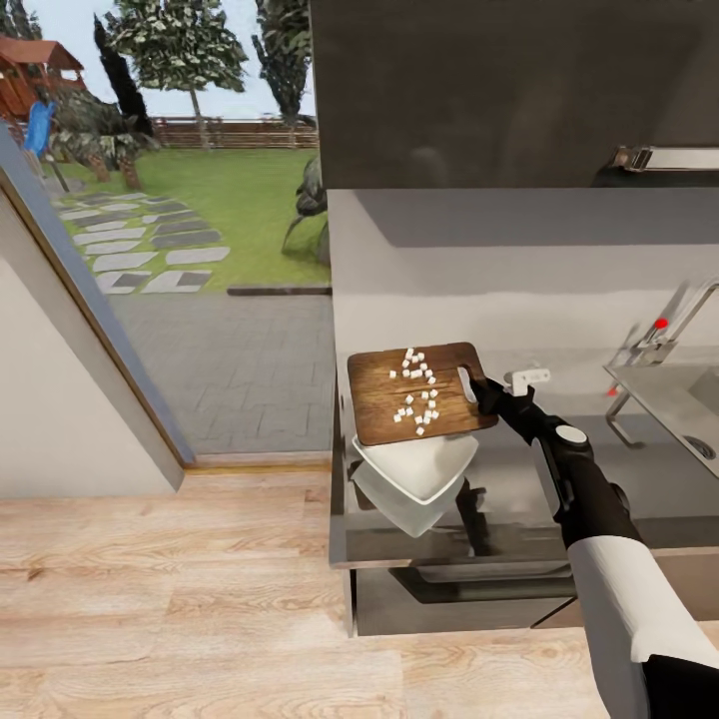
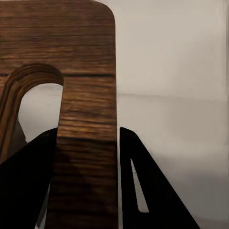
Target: In the kitchen, take the Vidalia onion out of the sink, dice it on the chopping board with the paring knife, put the diced onion into the bowl on the countertop, then place both the paring knife and the chopping board into the sink.
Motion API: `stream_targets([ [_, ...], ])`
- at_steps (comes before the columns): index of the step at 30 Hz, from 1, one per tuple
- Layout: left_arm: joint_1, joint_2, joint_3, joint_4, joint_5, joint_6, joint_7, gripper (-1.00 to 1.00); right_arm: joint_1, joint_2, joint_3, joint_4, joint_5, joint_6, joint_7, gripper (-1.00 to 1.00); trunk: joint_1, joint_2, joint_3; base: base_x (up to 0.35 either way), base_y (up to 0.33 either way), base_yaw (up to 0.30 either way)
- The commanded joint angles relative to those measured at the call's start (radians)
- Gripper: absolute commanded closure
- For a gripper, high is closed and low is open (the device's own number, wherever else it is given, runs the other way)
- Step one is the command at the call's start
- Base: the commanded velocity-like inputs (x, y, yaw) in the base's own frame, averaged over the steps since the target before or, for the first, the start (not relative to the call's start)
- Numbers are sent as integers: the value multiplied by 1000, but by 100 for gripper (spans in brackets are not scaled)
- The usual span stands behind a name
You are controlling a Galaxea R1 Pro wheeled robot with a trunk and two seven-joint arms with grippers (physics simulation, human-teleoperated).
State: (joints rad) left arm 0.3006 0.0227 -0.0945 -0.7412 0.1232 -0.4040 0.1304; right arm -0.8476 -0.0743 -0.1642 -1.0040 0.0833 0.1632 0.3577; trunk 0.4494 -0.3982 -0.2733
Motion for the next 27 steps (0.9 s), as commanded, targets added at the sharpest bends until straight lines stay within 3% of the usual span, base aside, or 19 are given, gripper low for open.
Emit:
stream_targets([
  [1, 0, 2, -8, -1, 10, -2, 8, -100, -1, 1, -3, 2, 9, -2, 8, 100, 1, -2, -2, 0, 0, 0],
  [11, 0, 2, -8, -1, 10, -2, 8, -100, -1, -1, -48, 32, 7, -15, 9, 100, 1, -2, -2, 0, 0, 0],
  [17, 0, 2, -8, -1, 10, -2, 8, -100, -1, -1, -53, 46, 7, -63, 9, 100, 1, -2, -2, 0, 0, 0],
  [27, 0, 2, -8, -1, 10, -1, 8, -100, -1, 0, -55, 58, 7, -73, 8, 100, 1, -2, -2, 0, 0, 0],
])
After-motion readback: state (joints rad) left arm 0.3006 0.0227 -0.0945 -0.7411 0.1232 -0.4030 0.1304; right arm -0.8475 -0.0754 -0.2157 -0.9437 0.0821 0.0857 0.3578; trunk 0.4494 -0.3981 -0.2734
